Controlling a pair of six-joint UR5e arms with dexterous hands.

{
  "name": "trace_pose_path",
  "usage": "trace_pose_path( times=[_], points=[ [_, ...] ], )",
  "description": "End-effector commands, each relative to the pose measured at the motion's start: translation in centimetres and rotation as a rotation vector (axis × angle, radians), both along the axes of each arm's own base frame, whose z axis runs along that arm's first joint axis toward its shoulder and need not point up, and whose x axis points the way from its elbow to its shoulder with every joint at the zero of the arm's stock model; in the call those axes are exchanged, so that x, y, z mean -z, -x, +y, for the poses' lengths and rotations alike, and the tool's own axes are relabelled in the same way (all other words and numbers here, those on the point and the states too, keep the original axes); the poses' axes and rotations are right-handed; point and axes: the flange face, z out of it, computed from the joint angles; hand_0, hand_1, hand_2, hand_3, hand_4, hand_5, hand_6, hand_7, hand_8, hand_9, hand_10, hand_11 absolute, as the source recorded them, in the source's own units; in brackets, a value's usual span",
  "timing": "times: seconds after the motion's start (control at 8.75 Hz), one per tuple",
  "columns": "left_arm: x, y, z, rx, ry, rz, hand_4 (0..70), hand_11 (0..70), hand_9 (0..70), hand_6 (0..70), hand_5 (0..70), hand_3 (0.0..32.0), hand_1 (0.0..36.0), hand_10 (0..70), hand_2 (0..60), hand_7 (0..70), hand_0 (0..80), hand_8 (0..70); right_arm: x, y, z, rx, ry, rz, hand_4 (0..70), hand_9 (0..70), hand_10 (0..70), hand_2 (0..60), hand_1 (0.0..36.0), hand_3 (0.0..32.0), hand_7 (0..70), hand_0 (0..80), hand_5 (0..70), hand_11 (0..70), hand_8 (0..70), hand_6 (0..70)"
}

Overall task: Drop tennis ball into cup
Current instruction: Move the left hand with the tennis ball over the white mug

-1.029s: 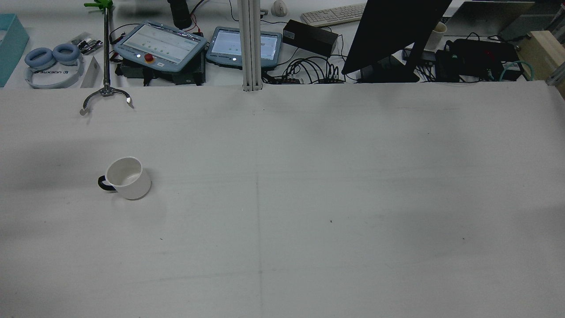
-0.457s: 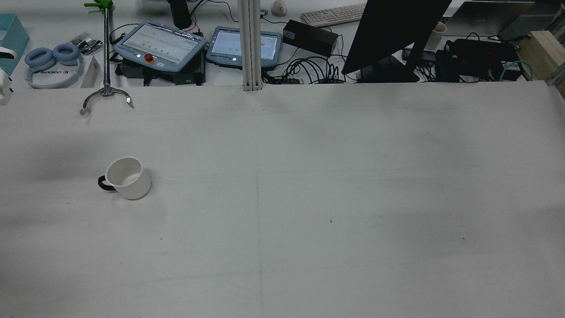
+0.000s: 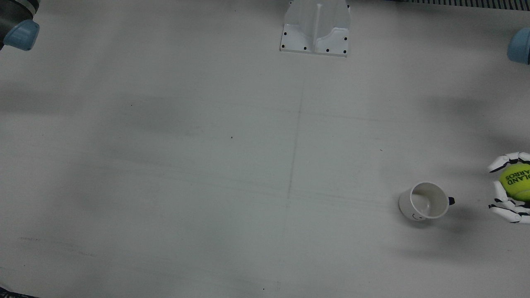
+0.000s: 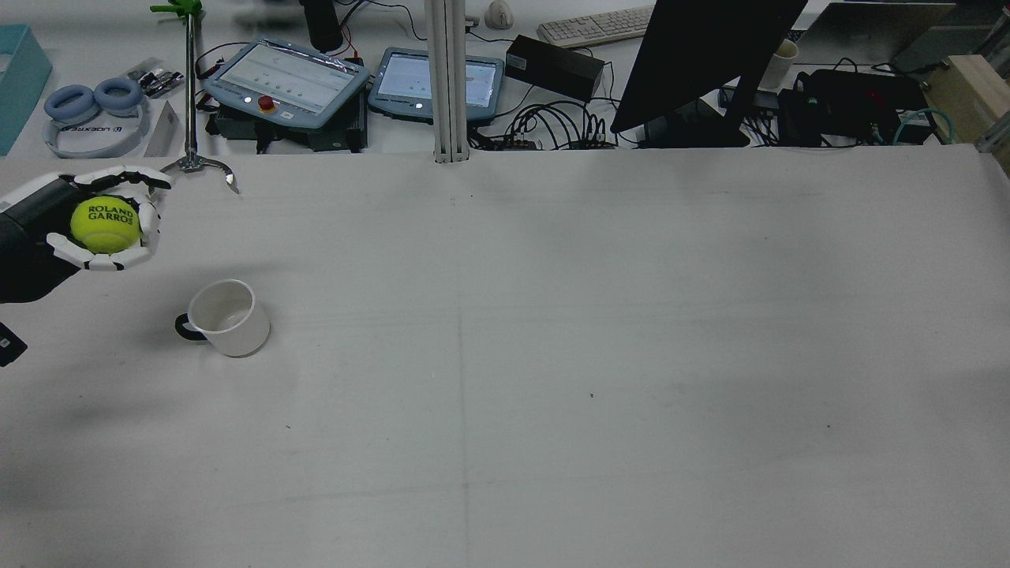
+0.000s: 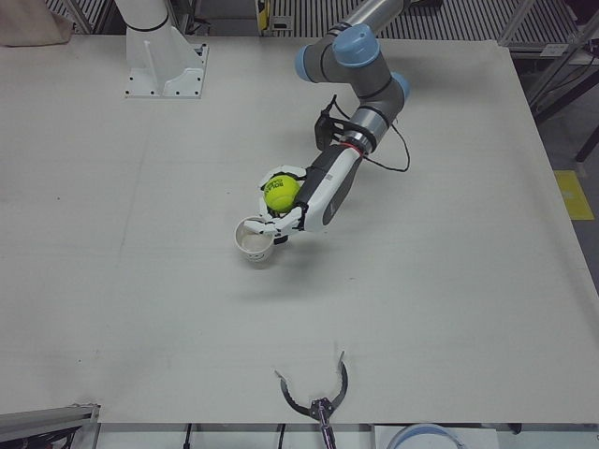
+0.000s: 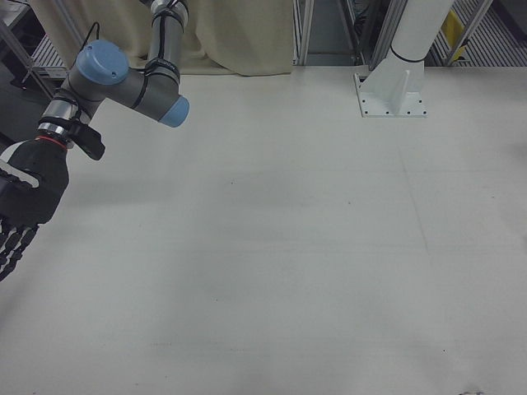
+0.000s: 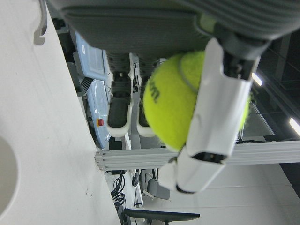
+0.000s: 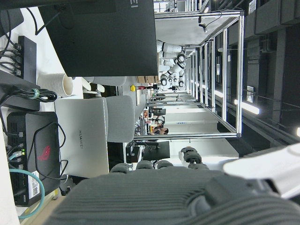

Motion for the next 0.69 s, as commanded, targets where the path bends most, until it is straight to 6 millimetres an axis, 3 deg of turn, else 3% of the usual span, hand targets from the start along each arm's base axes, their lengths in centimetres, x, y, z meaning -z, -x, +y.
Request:
trace_pose_path(
  times=[0.0,0.34,0.46,0.57],
  points=[
    [-0.2,-5.4,-1.4,-0.035,0.013,-0.012,28.1,55.6,57.9,70.0,27.5,0.0,34.7,37.6,33.7,70.0,80.0,45.4,-0.1,0.1,0.1,0.001,0.001,0.0,0.0,0.0,0.0,0.0,0.0,0.0,0.0,0.0,0.0,0.0,0.0,0.0],
    [-1.2,-6.2,-1.5,-0.045,0.015,-0.021,27.7,54.3,54.5,70.0,29.1,0.0,34.3,36.6,35.5,70.0,80.0,43.2,-0.1,0.1,0.1,0.001,0.001,0.0,0.0,0.0,0.0,0.0,0.0,0.0,0.0,0.0,0.0,0.0,0.0,0.0],
    [-1.4,-7.7,-0.8,-0.075,0.012,-0.014,25.1,48.9,41.0,70.0,25.6,0.0,32.4,32.6,39.0,69.5,74.7,36.0,-0.1,0.0,0.1,0.0,0.001,0.0,0.0,0.0,0.0,0.0,0.0,0.0,0.0,0.0,0.0,0.0,0.0,0.0],
    [-1.8,-10.2,0.5,-0.122,0.016,-0.017,22.6,41.1,25.3,57.0,19.9,0.0,30.5,26.6,38.8,39.3,62.5,24.9,-0.1,0.0,0.1,0.0,0.001,0.0,0.0,0.0,0.0,0.0,0.0,0.0,0.0,0.0,0.0,0.0,0.0,0.0]
  ],
)
